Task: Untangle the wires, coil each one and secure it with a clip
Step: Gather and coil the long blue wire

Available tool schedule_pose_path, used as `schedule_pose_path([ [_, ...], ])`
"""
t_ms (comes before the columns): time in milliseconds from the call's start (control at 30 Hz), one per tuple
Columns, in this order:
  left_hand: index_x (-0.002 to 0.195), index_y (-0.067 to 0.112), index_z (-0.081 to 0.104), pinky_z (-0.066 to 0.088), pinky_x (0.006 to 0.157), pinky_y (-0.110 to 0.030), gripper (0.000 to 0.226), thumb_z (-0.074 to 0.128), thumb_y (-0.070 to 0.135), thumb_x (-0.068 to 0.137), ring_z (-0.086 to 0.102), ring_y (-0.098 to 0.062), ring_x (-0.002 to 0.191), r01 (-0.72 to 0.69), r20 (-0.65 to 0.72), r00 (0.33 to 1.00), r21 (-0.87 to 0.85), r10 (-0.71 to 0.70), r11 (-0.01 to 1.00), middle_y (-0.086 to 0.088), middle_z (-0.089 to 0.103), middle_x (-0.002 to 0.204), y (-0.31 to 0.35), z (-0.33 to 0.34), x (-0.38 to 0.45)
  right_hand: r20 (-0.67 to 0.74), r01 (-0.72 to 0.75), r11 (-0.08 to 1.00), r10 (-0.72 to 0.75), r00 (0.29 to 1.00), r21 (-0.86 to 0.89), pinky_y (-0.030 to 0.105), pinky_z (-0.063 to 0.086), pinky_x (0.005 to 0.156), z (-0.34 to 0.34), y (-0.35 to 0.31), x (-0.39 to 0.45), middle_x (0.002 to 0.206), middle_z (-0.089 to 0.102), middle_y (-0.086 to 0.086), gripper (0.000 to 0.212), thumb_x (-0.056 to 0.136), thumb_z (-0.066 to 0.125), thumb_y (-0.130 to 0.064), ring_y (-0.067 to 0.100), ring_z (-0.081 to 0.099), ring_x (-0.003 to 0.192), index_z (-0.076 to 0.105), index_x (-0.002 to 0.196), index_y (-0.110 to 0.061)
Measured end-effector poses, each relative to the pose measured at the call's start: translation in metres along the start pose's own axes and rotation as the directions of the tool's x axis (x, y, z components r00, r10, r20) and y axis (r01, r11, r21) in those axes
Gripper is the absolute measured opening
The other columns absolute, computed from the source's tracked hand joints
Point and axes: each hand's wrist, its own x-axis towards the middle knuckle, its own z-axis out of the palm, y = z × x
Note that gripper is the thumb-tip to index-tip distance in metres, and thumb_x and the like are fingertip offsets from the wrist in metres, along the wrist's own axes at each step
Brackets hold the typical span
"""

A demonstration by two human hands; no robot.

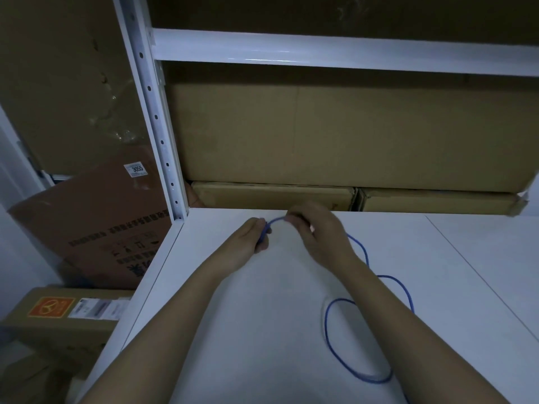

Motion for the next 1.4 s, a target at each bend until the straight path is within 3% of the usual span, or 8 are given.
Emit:
schedule_pose_path([
  [133, 0.081, 0.010, 0.050, 0.030, 0.054, -0.016, 0.047, 0.021, 0.039, 0.105, 0.030, -0.005, 0.044, 0.014, 0.113, 0.993, -0.249, 0.015, 0.968, 0.003, 0.034, 0.053, 0.023, 0.003, -0.017, 0.067, -0.428, 0.872, 0.425, 0.903, 0.237, 0.021, 0.032, 0.055, 0.005, 0.009, 0.019, 0.063, 0.055, 0.002, 0.026, 0.090, 0.064, -0.031, 0.010, 0.044, 0.055, 0.067, 0.080, -0.007],
  [333, 0.084, 0.008, 0.048, 0.032, 0.055, -0.019, 0.034, 0.025, 0.021, 0.105, 0.035, -0.006, 0.045, -0.194, -0.132, 0.981, -0.747, 0.145, 0.635, 0.007, 0.040, 0.048, 0.036, -0.012, -0.009, 0.331, -0.569, 0.783, 0.483, 0.811, 0.251, 0.024, 0.033, 0.053, 0.032, 0.002, -0.007, 0.060, 0.053, -0.001, 0.033, 0.101, 0.044, -0.030, 0.004, 0.045, 0.050, 0.064, 0.079, -0.015],
  [433, 0.085, 0.009, 0.049, 0.032, 0.059, -0.020, 0.033, 0.024, 0.016, 0.106, 0.043, -0.006, 0.051, -0.283, -0.278, 0.954, -0.696, 0.116, 0.660, 0.009, 0.052, 0.053, 0.041, -0.017, 0.004, 0.447, -0.290, 0.952, 0.301, 0.842, -0.094, 0.031, 0.043, 0.065, 0.043, -0.007, -0.028, 0.085, 0.066, 0.003, 0.034, 0.103, 0.037, -0.033, 0.019, 0.059, 0.074, 0.064, 0.098, -0.013],
  [533, 0.086, 0.005, 0.046, 0.042, 0.069, -0.019, 0.030, 0.026, 0.016, 0.106, 0.050, -0.005, 0.059, -0.304, -0.396, 0.895, -0.200, 0.207, 0.932, 0.004, 0.057, 0.065, 0.031, -0.019, 0.012, 0.404, 0.075, 0.992, -0.027, 0.915, -0.105, 0.035, 0.047, 0.058, 0.042, -0.018, -0.036, 0.081, 0.064, 0.006, 0.037, 0.099, 0.033, -0.031, 0.025, 0.059, 0.067, 0.063, 0.095, -0.009],
  [733, 0.090, 0.011, 0.041, 0.039, 0.066, -0.022, 0.025, 0.030, 0.028, 0.105, 0.049, -0.007, 0.063, -0.158, -0.081, 0.982, 0.169, 0.173, 0.973, 0.002, 0.055, 0.070, 0.002, -0.017, 0.000, 0.251, 0.386, 0.905, -0.338, 0.907, -0.178, 0.028, 0.041, 0.046, 0.013, -0.020, -0.013, 0.073, 0.061, 0.003, 0.026, 0.095, 0.045, -0.023, 0.020, 0.057, 0.061, 0.069, 0.093, -0.011],
  [933, 0.079, 0.017, 0.054, 0.034, 0.067, -0.017, 0.045, 0.025, 0.041, 0.104, 0.042, -0.007, 0.058, -0.035, 0.060, 0.997, -0.128, 0.042, 0.991, 0.002, 0.049, 0.068, 0.010, -0.008, -0.017, 0.025, 0.088, 0.996, -0.087, 0.996, -0.025, 0.015, 0.035, 0.061, -0.004, -0.003, 0.015, 0.073, 0.063, -0.009, 0.022, 0.090, 0.060, -0.031, -0.001, 0.049, 0.068, 0.074, 0.082, -0.016],
  [1167, 0.074, 0.008, 0.056, 0.032, 0.052, -0.015, 0.051, 0.021, 0.030, 0.104, 0.025, -0.005, 0.042, -0.136, 0.027, 0.977, -0.679, 0.210, 0.722, 0.008, 0.030, 0.045, 0.026, -0.012, -0.018, 0.351, -0.483, 0.801, 0.365, 0.862, 0.354, 0.023, 0.037, 0.062, 0.013, -0.001, 0.009, 0.060, 0.056, -0.009, 0.037, 0.102, 0.043, -0.023, 0.007, 0.048, 0.059, 0.064, 0.072, -0.030],
  [1400, 0.086, 0.009, 0.046, 0.034, 0.057, -0.017, 0.030, 0.022, 0.009, 0.104, 0.040, -0.005, 0.049, -0.340, -0.283, 0.939, -0.680, 0.195, 0.650, 0.009, 0.045, 0.051, 0.039, -0.019, 0.004, 0.587, -0.364, 0.932, 0.290, 0.755, 0.007, 0.024, 0.039, 0.058, 0.039, -0.001, -0.036, 0.075, 0.060, 0.001, 0.028, 0.104, 0.029, -0.033, 0.009, 0.053, 0.060, 0.055, 0.109, -0.021],
])
